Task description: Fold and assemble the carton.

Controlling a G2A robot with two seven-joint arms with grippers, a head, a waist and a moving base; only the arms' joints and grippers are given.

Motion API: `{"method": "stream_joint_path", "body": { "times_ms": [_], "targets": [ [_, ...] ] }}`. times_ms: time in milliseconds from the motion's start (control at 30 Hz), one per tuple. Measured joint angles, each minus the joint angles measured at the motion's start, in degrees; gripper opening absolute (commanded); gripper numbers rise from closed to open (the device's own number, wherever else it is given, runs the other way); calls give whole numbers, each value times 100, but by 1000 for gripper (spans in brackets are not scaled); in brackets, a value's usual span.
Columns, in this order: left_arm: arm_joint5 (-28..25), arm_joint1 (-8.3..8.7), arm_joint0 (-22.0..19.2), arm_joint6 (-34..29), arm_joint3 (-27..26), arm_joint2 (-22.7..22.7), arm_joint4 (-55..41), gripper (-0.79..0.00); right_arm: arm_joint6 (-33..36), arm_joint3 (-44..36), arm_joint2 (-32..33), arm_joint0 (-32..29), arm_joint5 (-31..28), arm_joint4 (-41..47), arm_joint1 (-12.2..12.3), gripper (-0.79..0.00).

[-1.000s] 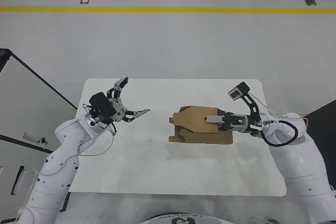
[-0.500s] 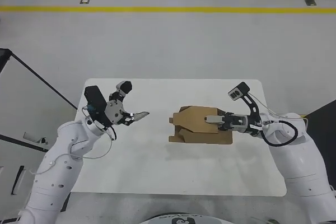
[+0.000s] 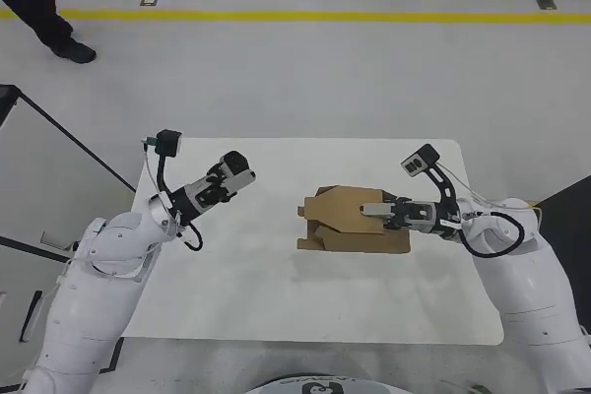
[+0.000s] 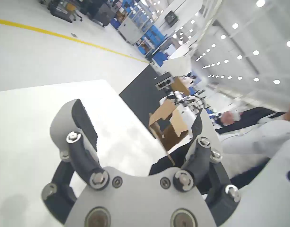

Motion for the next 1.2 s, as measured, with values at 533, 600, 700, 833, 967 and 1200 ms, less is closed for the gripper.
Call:
{"method": "stream_joint_path", "body": {
  "times_ms": [533,600,700,833,967,1200],
  "targets": [
    [1506,36,-93,-1449,45,-10,-1573,0,0,0,0,0,0,0,0,-785],
    [1853,54,-148,-1826,35,-12,-1820,0,0,0,0,0,0,0,0,-785],
    [2270,66,-178,-1995,15,-24,-2003,0,0,0,0,0,0,0,0,-785],
    [2323,68,-188,-1983,3,-33,-1977,0,0,0,0,0,0,0,0,-785],
    [2321,69,-177,-1964,-21,-19,-1921,-523,0,0,0,0,0,0,0,-785],
    [2597,101,-86,-2152,-198,24,-1663,-785,0,0,0,0,0,0,0,-785]
  ]
}}
